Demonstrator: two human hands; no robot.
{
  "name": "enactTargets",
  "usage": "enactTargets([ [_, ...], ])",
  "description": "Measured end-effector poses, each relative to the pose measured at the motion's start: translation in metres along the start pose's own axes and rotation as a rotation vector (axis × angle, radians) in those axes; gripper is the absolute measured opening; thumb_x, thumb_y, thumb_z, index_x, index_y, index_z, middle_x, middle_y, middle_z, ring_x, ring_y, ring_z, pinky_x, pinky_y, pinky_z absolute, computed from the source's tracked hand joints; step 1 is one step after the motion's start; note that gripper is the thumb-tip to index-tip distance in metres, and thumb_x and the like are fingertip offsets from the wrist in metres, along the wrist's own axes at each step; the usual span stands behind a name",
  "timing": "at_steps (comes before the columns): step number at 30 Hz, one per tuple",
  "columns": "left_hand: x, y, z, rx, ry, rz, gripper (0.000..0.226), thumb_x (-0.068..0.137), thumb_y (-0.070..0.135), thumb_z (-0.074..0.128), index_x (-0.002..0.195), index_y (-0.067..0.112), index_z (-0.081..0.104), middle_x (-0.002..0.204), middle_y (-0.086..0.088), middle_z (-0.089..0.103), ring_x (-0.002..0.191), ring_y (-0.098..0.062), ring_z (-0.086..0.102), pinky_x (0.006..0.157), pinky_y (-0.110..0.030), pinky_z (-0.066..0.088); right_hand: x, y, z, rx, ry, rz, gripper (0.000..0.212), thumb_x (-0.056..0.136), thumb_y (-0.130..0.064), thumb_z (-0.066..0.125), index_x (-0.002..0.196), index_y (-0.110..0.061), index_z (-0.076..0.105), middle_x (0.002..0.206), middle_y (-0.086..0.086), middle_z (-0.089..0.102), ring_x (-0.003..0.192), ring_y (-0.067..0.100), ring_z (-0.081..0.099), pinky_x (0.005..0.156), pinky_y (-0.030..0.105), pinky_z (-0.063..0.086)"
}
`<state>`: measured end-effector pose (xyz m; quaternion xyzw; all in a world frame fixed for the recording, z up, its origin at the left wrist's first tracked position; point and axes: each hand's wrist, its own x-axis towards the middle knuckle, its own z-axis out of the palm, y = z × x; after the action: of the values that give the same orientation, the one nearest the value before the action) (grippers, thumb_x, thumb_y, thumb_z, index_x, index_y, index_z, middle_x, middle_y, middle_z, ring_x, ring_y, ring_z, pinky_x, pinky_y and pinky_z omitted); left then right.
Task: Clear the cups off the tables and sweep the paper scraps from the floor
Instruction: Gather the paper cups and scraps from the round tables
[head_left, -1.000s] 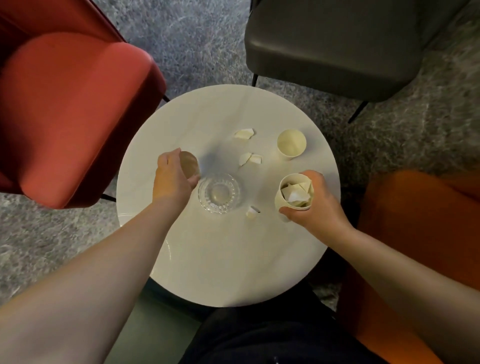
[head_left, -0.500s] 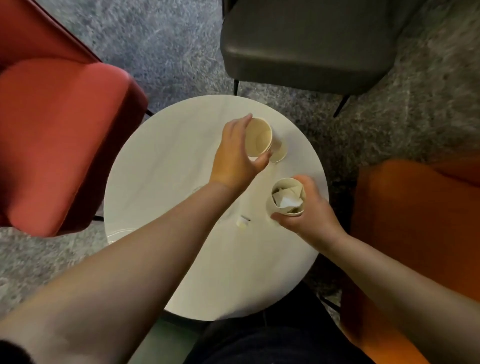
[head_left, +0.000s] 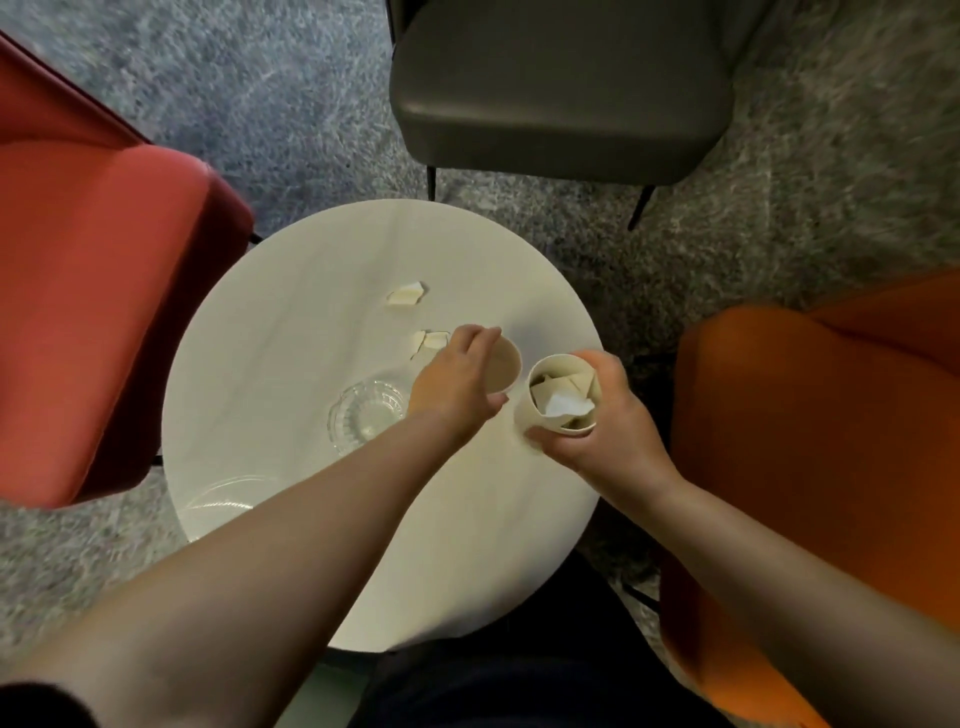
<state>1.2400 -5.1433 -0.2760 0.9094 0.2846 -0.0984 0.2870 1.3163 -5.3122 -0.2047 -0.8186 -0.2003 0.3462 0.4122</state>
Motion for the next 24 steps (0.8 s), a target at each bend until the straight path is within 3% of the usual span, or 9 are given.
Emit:
enactTargets([
  [8, -0.027, -0.008, 0.004, -0.082, -0.05, -0.018, 0.096, 0.077, 0.03, 0.081, 0.153, 0.026, 0.023, 0.156, 0.005, 0.024, 0.135, -0.02, 0.039, 0.101, -0.037, 0.044, -0.003, -0.023, -0.022, 0.0, 0.114, -0.088, 0.07, 0.063, -0.032, 0.085, 0.113, -0.046, 0.038, 0.102, -0.023, 0.056, 0.094, -0.014, 0.053, 0.067, 0.002, 0.045],
  [11, -0.037, -0.021, 0.0, -0.123, -0.002, -0.095, 0.096, 0.077, 0.028, 0.082, 0.153, 0.023, 0.024, 0.155, 0.001, 0.025, 0.134, -0.019, 0.039, 0.103, -0.034, 0.041, -0.001, -0.033, -0.022, -0.003, 0.147, -0.138, 0.071, 0.062, -0.039, 0.083, 0.114, -0.047, 0.036, 0.102, -0.027, 0.054, 0.096, -0.014, 0.052, 0.067, 0.007, 0.048],
  [16, -0.071, -0.048, 0.002, -0.219, 0.114, -0.245, 0.066, 0.084, 0.014, 0.074, 0.142, 0.015, 0.044, 0.139, -0.005, 0.042, 0.12, -0.022, 0.051, 0.101, -0.032, 0.042, 0.01, -0.038, -0.002, -0.011, 0.086, -0.229, 0.077, 0.061, -0.045, 0.083, 0.122, -0.042, 0.035, 0.115, -0.024, 0.051, 0.106, -0.008, 0.052, 0.078, 0.007, 0.046],
  [20, -0.09, -0.058, 0.017, -0.223, 0.08, -0.285, 0.038, 0.089, 0.01, 0.067, 0.126, 0.01, 0.059, 0.128, -0.007, 0.052, 0.108, -0.024, 0.059, 0.095, -0.037, 0.048, 0.027, -0.026, 0.022, -0.091, 0.001, -0.282, 0.08, 0.062, -0.042, 0.082, 0.127, -0.038, 0.035, 0.111, -0.047, 0.039, 0.1, -0.018, 0.046, 0.076, -0.003, 0.038],
  [24, -0.09, -0.059, 0.038, -0.212, 0.035, -0.27, 0.029, 0.089, 0.009, 0.064, 0.119, 0.009, 0.063, 0.122, -0.008, 0.056, 0.109, -0.025, 0.056, 0.094, -0.033, 0.044, 0.047, -0.003, 0.038, -0.25, -0.067, -0.266, 0.078, 0.062, -0.04, 0.085, 0.123, -0.042, 0.036, 0.111, -0.026, 0.044, 0.099, -0.002, 0.047, 0.078, 0.011, 0.041],
])
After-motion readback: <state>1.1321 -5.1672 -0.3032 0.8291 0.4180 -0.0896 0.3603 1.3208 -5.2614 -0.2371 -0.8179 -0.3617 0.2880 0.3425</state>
